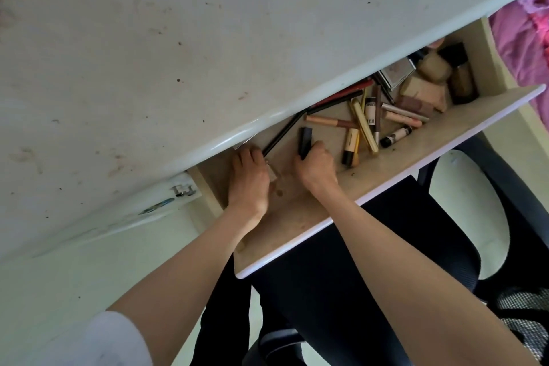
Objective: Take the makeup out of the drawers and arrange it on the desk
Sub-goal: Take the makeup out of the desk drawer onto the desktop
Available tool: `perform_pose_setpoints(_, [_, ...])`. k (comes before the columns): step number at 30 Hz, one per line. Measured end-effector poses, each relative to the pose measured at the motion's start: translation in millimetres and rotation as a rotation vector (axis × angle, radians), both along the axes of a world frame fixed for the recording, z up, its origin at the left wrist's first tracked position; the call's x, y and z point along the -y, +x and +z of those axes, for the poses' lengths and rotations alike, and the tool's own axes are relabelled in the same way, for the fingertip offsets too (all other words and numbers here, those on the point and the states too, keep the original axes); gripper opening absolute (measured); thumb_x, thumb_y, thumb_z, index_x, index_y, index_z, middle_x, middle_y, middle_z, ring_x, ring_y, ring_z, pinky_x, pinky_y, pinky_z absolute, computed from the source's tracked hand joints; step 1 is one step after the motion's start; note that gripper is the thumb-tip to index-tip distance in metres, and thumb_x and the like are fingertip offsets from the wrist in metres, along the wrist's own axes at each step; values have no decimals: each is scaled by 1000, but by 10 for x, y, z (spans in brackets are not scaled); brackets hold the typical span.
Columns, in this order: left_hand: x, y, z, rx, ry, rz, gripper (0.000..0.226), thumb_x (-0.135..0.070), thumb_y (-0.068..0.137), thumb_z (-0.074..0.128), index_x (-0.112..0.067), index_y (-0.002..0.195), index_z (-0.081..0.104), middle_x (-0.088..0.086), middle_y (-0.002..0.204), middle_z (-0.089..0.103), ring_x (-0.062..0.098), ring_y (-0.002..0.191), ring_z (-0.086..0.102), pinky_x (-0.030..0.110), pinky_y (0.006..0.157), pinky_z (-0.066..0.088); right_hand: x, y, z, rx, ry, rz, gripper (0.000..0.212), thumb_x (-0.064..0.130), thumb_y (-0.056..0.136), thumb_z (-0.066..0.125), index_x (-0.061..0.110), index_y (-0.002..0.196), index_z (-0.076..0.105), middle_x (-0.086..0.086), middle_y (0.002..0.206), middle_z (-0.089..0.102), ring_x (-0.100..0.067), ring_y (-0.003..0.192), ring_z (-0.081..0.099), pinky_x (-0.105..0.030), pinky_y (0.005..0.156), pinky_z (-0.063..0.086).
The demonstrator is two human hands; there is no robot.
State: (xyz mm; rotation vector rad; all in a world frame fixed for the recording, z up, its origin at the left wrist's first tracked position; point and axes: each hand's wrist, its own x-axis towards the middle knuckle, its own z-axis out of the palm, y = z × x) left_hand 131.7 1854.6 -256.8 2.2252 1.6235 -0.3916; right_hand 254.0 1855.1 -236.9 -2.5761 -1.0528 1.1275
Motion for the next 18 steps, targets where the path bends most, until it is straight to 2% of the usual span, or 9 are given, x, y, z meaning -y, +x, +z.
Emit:
perform_pose_setpoints(2, [-41, 18, -36, -35, -3, -46, 52, -25, 85, 59, 0, 121, 32, 18, 123, 38, 31, 114, 37, 35, 100, 28, 23, 31, -19, -30, -1, -33, 35, 23, 91, 54, 1, 118, 47, -19, 115, 57, -33, 102, 57, -41, 81, 51])
perform_pose_setpoints(7, [-71, 12, -44, -124, 14, -130, 54, -29, 88, 57, 4, 124, 35, 18, 123, 40, 31, 111, 41, 34, 93, 36, 83, 77, -7, -186, 60, -163, 21, 23, 90, 55, 8, 103, 49, -11, 99, 60, -16, 73, 55, -22, 52, 41])
perform_pose_setpoints(10, [-32, 1, -52, -126, -21, -160, 53, -34, 89, 55, 2, 124, 39, 18, 124, 40, 30, 111, 41, 34, 92, 36, 148, 87, 33, -238, 111, -198, 19, 23, 90, 54, 9, 104, 50, -5, 90, 59, -12, 68, 54, -19, 48, 39])
perform_pose_setpoints(12, [-19, -19, -35, -30, -75, -114, 51, -42, 90, 50, -2, 121, 43, 16, 121, 42, 29, 109, 41, 33, 89, 37, 185, 90, 75, -285, 146, -235, 19, 23, 91, 53, 11, 105, 50, -3, 90, 60, -13, 74, 58, -20, 55, 43])
perform_pose_setpoints(15, [34, -57, 68, 106, -141, -20, 44, -42, 92, 43, -4, 114, 41, 15, 114, 49, 28, 106, 45, 34, 82, 40, 225, 107, 143, -344, 160, -296, 11, 22, 91, 54, 17, 98, 48, -4, 92, 62, -23, 90, 64, -34, 79, 53])
perform_pose_setpoints(18, [80, -98, 207, 186, -224, 14, 35, -37, 93, 41, -5, 109, 39, 15, 105, 54, 28, 93, 53, 36, 75, 45, 263, 151, 211, -409, 180, -378, 8, 20, 89, 55, 18, 96, 50, -9, 98, 66, -27, 95, 64, -44, 89, 51])
